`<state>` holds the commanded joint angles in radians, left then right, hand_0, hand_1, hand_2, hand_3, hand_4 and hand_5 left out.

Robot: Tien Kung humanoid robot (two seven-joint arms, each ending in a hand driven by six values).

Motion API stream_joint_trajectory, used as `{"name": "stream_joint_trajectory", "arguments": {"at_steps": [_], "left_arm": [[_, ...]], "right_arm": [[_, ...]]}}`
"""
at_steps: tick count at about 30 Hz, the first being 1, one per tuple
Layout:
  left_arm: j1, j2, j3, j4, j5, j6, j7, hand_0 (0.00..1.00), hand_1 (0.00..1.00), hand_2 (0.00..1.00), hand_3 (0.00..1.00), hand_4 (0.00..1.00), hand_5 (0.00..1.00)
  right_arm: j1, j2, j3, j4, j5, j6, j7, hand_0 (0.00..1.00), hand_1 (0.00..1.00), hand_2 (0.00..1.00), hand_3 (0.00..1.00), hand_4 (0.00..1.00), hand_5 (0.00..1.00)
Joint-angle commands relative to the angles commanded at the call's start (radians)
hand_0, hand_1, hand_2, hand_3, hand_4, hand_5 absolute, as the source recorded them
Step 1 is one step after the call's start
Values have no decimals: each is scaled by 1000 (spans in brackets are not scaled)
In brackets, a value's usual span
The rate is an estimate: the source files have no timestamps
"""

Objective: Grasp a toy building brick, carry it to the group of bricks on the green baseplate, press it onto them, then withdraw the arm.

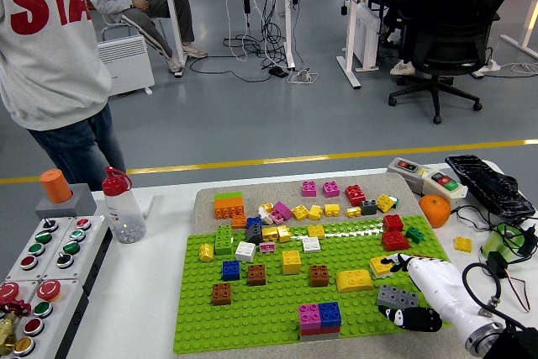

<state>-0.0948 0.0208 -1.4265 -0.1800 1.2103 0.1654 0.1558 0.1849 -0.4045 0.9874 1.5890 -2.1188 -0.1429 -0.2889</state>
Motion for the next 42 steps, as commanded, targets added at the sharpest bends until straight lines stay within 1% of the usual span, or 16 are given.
{"name": "stream_joint_trajectory", "arguments": {"at_steps": [3,4,14,15,21,22,27,28,39,40,42], "left_arm": [[-1,0,1,0,-2,0,0,657,681,709,578,303,998],[-1,0,1,0,-2,0,0,657,681,709,577,303,998],[-3,0,1,0,-2,0,1,657,682,710,578,303,998],[-3,0,2,0,-2,1,1,657,682,710,578,303,998],[-2,-1,1,0,-1,1,1,657,682,710,578,303,998],[-2,-1,1,0,-1,1,2,657,682,710,578,304,998],[-3,0,1,0,-1,1,2,657,682,710,578,304,998],[-3,0,1,0,-1,1,2,657,682,710,578,303,998],[-3,-1,1,0,0,1,2,657,683,710,578,303,998],[-3,-1,1,0,0,1,2,657,683,710,578,303,998],[-3,-1,1,0,0,1,2,657,683,710,578,303,998]], "right_arm": [[10,2,-7,-19,-7,9,-7,714,712,696,769,829,300],[13,3,-8,-24,-9,10,-8,705,709,688,762,807,259],[33,9,-13,-74,-26,21,-19,703,702,687,758,801,253],[35,10,-13,-78,-26,21,-20,678,669,658,741,788,244],[40,12,-14,-90,-26,22,-23,678,669,658,741,788,244],[41,12,-13,-93,-26,23,-23,662,643,632,720,781,240],[45,12,-13,-103,-24,26,-25,662,643,632,720,781,240],[46,12,-13,-105,-24,27,-25,634,626,616,692,771,232],[57,10,-22,-122,-27,37,-24,625,612,597,687,763,220],[57,10,-23,-123,-27,38,-24,622,591,566,681,745,206],[58,10,-24,-124,-27,38,-24,622,591,566,681,745,206]]}}
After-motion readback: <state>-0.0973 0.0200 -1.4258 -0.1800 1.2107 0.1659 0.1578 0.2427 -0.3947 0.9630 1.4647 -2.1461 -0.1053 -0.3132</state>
